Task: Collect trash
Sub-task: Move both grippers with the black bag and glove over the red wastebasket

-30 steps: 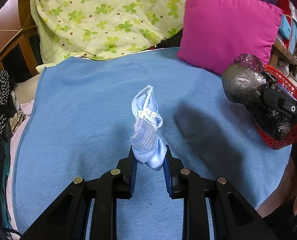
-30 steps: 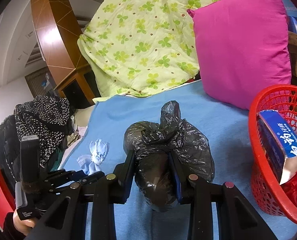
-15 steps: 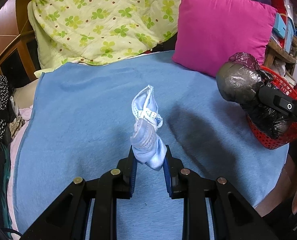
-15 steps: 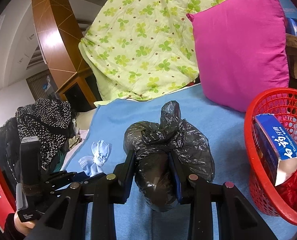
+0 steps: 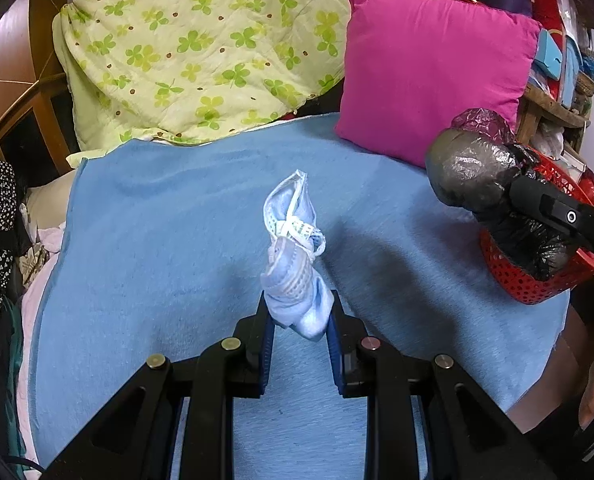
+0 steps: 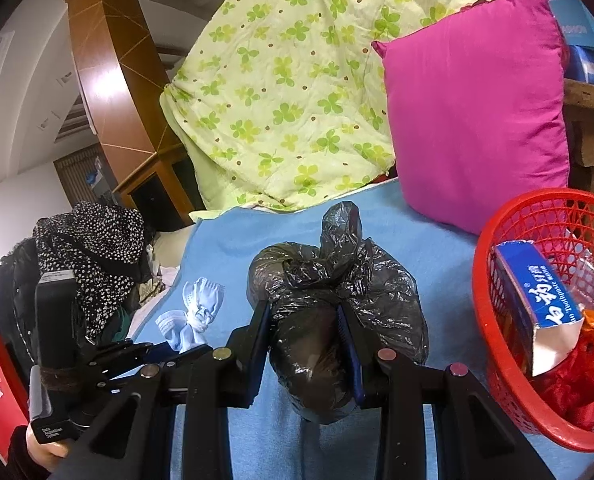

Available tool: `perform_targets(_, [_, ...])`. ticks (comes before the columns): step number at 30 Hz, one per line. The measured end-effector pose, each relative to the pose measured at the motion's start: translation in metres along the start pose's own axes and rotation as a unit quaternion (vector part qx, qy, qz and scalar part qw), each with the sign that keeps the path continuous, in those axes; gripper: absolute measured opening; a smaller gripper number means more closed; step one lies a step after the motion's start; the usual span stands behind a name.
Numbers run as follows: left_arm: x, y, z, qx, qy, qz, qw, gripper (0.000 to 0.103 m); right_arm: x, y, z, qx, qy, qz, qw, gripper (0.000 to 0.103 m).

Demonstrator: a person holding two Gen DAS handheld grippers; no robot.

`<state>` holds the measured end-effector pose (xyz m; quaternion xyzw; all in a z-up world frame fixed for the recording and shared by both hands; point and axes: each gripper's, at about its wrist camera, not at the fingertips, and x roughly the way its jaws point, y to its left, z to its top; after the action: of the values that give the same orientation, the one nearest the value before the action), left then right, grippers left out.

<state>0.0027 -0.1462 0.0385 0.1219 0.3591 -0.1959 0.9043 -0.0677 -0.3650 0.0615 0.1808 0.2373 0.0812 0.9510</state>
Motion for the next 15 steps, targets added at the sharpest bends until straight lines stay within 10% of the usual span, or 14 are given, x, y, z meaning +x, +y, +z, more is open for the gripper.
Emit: perform_targets(15, [-0.022,-0.01,-0.002,0.009,-0.004,0.013,0.9999,0.025,-0.018,-0.009,0.004,0.011,-0.018,0.015,1.0,0.035])
